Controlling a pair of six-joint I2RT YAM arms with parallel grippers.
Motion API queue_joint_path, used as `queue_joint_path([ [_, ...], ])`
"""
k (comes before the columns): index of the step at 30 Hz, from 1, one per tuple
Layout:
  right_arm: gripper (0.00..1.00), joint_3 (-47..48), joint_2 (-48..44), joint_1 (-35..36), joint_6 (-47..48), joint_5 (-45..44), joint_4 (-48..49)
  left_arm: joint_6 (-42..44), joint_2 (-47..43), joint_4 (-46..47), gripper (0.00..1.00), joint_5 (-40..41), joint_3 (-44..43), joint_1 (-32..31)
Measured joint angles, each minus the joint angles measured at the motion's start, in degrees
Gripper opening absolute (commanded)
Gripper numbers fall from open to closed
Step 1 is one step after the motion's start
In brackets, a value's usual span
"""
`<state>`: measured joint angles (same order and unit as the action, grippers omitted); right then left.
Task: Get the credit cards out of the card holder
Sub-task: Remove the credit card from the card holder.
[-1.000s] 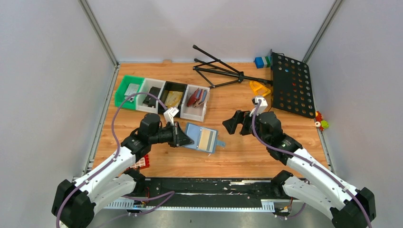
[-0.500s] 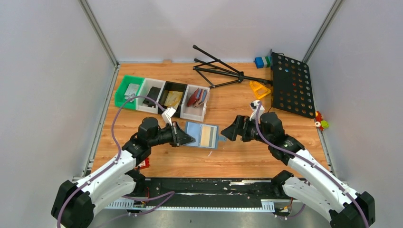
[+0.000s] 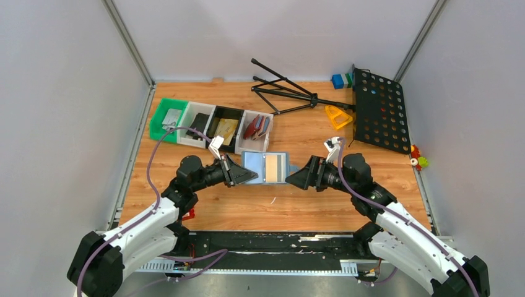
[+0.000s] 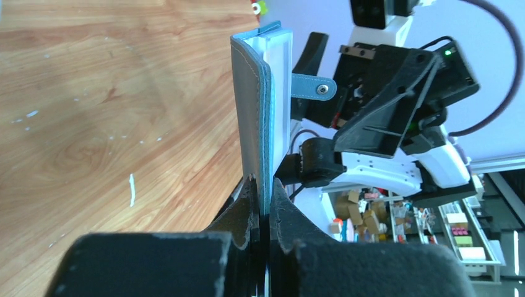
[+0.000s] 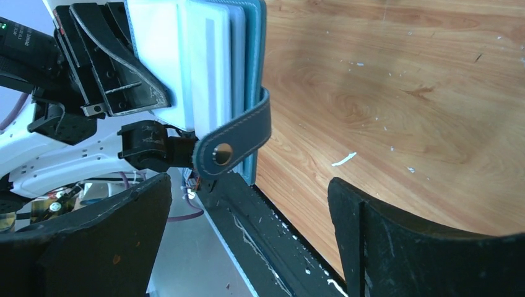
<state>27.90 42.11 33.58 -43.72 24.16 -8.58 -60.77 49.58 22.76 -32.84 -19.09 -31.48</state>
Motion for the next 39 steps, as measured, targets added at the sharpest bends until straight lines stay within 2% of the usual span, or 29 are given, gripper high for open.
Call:
queue_joint_path([
  [2,0.86,-0.63,0.0,0.0,-0.68,0.5,1.07,-1.77,0.26,2.43,0.0,-0.26,0.39,0.0],
  [7,0.61,-1.62,0.2,0.0,-2.32,1.9,4.0,-5.11,1.44,7.26,0.0,-1.55,1.01,0.0],
  [9,0.54,-1.6,0.46,0.0,-2.86,1.9,5.16,-5.9,1.57,8.26,0.0,-1.86,1.07,0.0],
  [11,0.54,-1.62,0.63,0.0,-3.41,1.81,6.03,-6.6,1.6,9.35,0.0,-2.27,1.07,0.0],
  [17,0.64,-1.64,1.53,0.0,-5.64,2.16,10.1,-7.54,1.6,10.58,0.0,-3.21,1.07,0.0],
  [24,0.63,-2.08,4.48,0.0,-8.76,5.03,17.97,-8.24,1.6,11.34,0.0,-4.09,1.07,0.0],
  [31,0.56,-2.08,8.26,0.0,-9.68,7.39,21.42,-8.59,1.66,12.28,0.0,-5.05,1.07,0.0],
  [39,0.33,-2.03,11.1,0.02,-10.03,8.96,22.6,-8.55,2.75,12.74,0.0,-5.92,1.07,0.0],
])
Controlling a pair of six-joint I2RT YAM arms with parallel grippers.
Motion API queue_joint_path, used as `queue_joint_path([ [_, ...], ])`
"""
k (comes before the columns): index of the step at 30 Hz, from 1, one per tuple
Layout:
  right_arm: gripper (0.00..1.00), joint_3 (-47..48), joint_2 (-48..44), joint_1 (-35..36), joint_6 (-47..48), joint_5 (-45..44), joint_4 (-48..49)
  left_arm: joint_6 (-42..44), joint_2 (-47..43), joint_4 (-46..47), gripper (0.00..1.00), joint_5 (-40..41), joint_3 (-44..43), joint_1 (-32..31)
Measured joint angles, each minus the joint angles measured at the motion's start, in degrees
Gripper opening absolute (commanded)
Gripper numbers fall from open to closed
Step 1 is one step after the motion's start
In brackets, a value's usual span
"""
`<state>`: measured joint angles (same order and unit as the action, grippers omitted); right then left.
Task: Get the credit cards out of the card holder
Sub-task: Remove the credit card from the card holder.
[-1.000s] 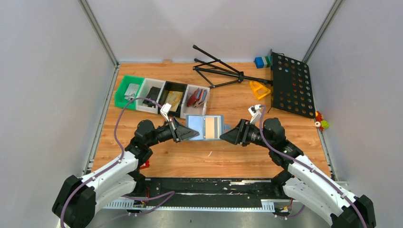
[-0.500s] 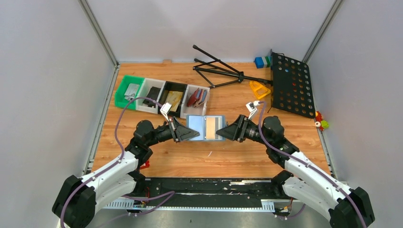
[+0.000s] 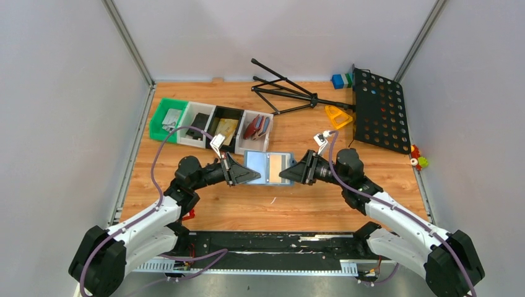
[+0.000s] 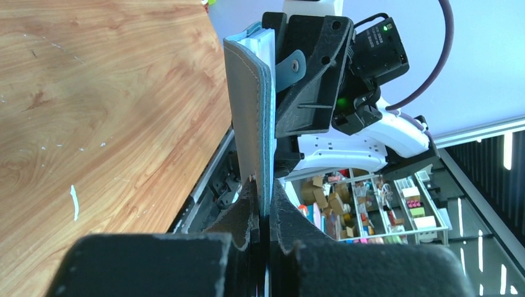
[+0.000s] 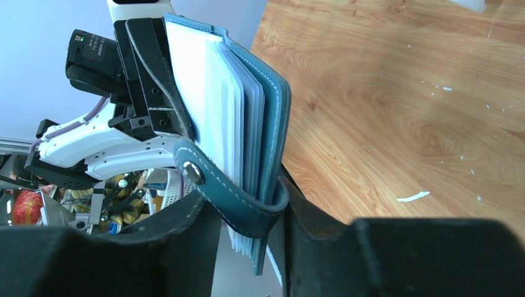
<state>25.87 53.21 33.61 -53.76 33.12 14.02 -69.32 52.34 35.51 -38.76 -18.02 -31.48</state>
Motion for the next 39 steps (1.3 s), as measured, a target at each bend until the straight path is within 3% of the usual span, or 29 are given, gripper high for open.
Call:
queue_joint_path([
  [13,0.0,0.04,-1.92,0.26,0.0,-0.04,-0.92,4.11,-0.48,-4.42,0.02,1.01,0.0,-0.02],
  [24,0.0,0.04,-1.9,0.42,1.57,-0.5,-1.81,7.8,-0.48,-6.54,0.08,1.86,-0.02,-0.07],
  [30,0.01,0.0,-1.97,0.68,2.75,-1.14,-2.95,10.03,-0.48,-7.78,0.0,2.67,-0.02,-0.37],
  [32,0.08,0.0,-2.1,0.74,3.08,-1.18,-3.06,10.64,-0.48,-7.85,0.0,2.69,-0.02,-0.39],
  [38,0.6,-0.24,-2.73,0.59,4.94,-1.99,-3.5,11.67,-0.61,-8.31,0.0,2.95,0.0,-0.35],
  [39,0.63,-0.46,-3.04,0.39,5.46,-2.47,-3.8,11.8,-0.66,-8.68,0.0,3.19,0.0,-0.35],
])
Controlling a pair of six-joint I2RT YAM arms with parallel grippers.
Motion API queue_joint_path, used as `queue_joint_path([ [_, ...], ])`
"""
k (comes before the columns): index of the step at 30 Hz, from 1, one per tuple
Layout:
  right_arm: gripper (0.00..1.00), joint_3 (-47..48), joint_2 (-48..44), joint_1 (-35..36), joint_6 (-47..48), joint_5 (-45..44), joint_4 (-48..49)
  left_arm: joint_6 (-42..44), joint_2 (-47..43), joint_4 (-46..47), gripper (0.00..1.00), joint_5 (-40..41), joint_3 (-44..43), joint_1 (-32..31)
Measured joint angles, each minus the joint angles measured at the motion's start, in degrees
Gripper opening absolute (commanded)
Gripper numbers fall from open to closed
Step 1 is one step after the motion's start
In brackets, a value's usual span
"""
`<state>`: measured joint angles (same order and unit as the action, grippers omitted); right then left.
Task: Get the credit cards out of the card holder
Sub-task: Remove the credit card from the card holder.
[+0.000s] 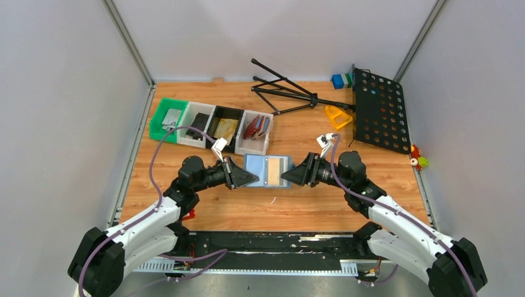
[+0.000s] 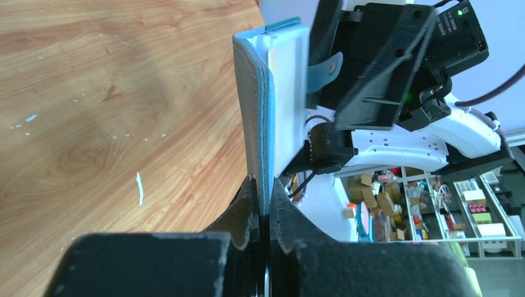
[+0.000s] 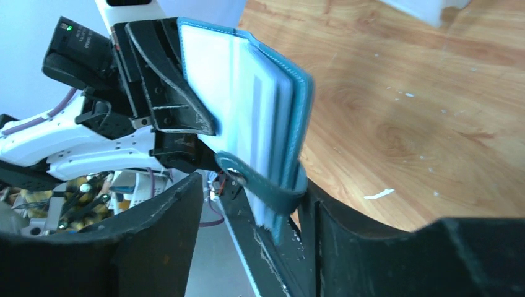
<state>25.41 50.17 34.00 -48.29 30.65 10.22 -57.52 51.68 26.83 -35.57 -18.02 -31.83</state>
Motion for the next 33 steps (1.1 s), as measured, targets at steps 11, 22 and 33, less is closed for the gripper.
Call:
queue_joint_path([
  [11,0.83,-2.12,-12.92,-0.2,4.31,-8.24,-7.13,0.11,-1.14,-0.61,0.0,1.09,1.9,0.04],
  [22,1.0,-5.14,-25.33,-0.24,6.69,-21.86,-13.99,0.79,-4.7,-1.84,0.0,2.69,2.23,0.04],
  [33,0.98,-6.19,-20.92,-0.33,9.97,-18.25,-16.5,1.51,-5.49,-5.22,0.0,4.59,2.23,0.04],
])
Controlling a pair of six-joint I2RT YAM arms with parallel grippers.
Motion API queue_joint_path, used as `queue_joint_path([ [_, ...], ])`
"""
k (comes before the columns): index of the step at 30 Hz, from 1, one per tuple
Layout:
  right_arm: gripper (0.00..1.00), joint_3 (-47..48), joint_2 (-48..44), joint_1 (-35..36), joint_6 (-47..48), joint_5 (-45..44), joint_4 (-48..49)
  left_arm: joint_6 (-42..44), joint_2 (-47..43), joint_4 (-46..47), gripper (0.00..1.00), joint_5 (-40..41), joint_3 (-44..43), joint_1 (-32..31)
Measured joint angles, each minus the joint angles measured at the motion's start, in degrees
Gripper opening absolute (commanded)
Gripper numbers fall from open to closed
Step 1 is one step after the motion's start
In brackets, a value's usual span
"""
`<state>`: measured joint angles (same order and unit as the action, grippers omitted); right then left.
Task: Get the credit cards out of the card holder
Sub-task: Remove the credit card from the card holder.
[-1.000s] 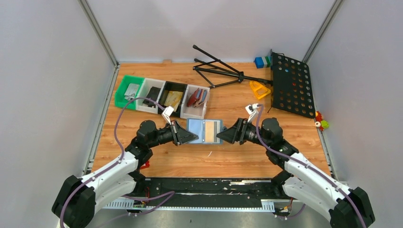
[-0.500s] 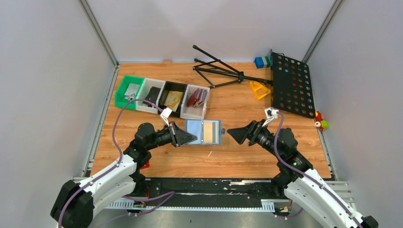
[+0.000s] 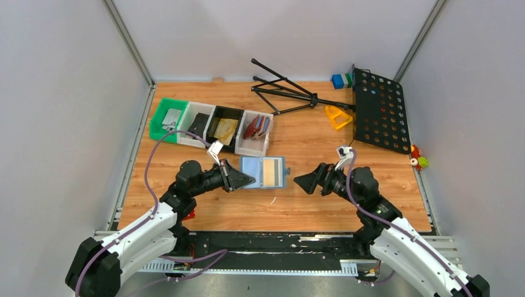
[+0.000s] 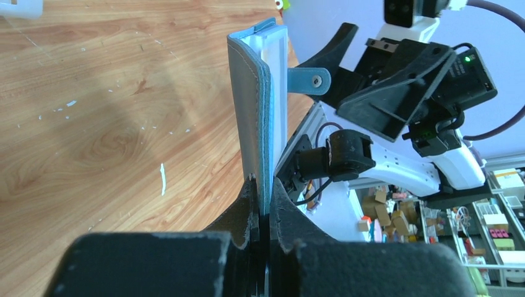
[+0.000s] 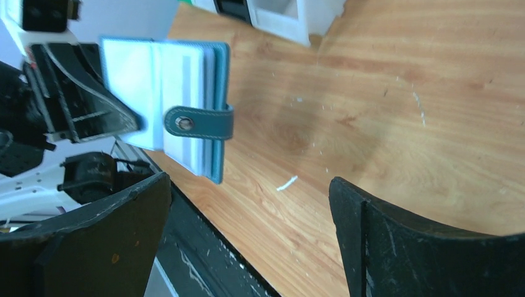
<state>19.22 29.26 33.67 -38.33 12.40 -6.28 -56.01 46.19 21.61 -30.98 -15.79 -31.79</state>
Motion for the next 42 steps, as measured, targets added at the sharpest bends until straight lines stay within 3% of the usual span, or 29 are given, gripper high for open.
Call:
queue_joint_path([
  [5,0.97,0.0,5.05,0.0,0.0,2.99,-0.68,0.0,0.02,-0.02,0.0,0.02,0.0,0.0],
  [15,0.94,-2.47,5.29,0.0,-2.95,9.38,5.14,-0.22,0.31,0.04,0.0,0.02,0.0,0.0],
  [19,1.0,-3.69,5.16,0.0,-4.22,11.61,6.36,-0.24,0.28,-0.02,0.0,0.04,0.0,0.0],
  [28,1.0,-5.46,9.53,0.9,-7.17,18.95,18.32,-2.64,0.7,2.67,0.0,0.07,0.0,0.0],
  [38,1.0,-4.76,17.38,4.37,-10.05,19.67,27.39,-5.29,2.16,7.08,0.0,0.22,0.0,0.0],
  [42,0.94,-2.89,20.02,5.33,-10.73,19.17,29.46,-5.79,2.16,7.96,0.0,0.22,0.0,0.0],
])
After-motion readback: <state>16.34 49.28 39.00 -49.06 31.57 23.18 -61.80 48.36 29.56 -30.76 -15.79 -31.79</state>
